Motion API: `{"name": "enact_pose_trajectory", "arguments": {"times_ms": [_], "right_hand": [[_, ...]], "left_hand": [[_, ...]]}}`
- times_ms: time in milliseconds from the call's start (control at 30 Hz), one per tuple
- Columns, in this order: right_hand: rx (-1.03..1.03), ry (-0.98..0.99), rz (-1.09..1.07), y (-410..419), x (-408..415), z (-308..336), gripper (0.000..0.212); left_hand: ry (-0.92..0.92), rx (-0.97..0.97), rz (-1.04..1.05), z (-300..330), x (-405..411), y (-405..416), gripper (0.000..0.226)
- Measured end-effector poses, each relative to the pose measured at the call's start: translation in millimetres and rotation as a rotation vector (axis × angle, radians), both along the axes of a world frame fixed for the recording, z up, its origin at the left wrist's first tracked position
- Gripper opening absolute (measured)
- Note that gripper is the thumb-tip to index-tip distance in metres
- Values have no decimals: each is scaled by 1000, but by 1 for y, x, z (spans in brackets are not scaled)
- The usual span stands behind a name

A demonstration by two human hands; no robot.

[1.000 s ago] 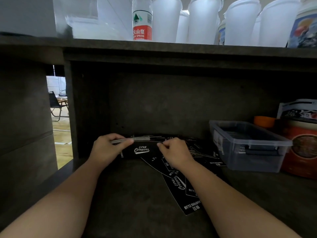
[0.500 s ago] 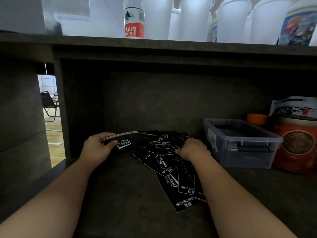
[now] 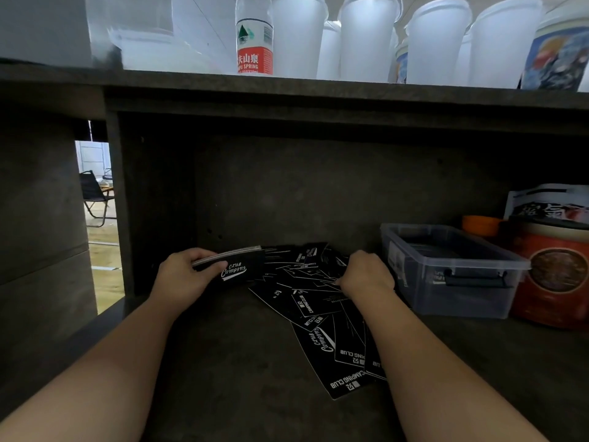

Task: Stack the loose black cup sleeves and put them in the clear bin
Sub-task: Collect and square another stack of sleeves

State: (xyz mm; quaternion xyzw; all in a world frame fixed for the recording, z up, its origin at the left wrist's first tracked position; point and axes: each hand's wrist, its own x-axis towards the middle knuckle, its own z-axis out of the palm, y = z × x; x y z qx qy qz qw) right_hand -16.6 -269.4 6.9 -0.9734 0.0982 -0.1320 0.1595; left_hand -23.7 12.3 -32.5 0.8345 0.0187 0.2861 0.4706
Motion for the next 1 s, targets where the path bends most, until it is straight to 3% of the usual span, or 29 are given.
{"name": "enact_pose_trajectory", "arguments": {"times_ms": [133, 233, 300, 367, 433, 467, 567, 667, 833, 900, 1000], "right_hand": [[-49, -183, 10, 3, -4, 5, 17], [-95, -742, 27, 2, 0, 8, 14], [39, -1031, 105, 5, 1, 9, 15], [358, -952, 232, 15, 0, 10, 16], [692, -730, 357, 25, 1, 7, 11], [754, -630, 395, 28, 2, 5, 8], [633, -406, 474, 33, 5, -5, 14], [491, -352, 457, 36, 6, -12, 5], [323, -193, 526, 47, 4, -21, 18], [318, -179, 548, 48, 4, -20, 31], [331, -268, 378, 36, 8, -9, 41]], "left_hand": [[-36, -34, 19, 1, 0, 0, 16], [-60, -104, 15, 1, 1, -1, 13], [-46, -144, -42, 2, 0, -5, 12], [-13, -117, -103, 2, -1, -8, 11], [10, -107, -150, 1, 0, -8, 6], [15, -127, -165, 1, 0, -7, 3], [23, -184, -180, 1, 0, -5, 12], [28, -213, -222, 3, -4, -6, 20], [33, -7, -205, 2, -3, -8, 22], [35, 9, -190, 2, -2, -7, 25], [36, -1, -203, 2, -1, -5, 25]]}}
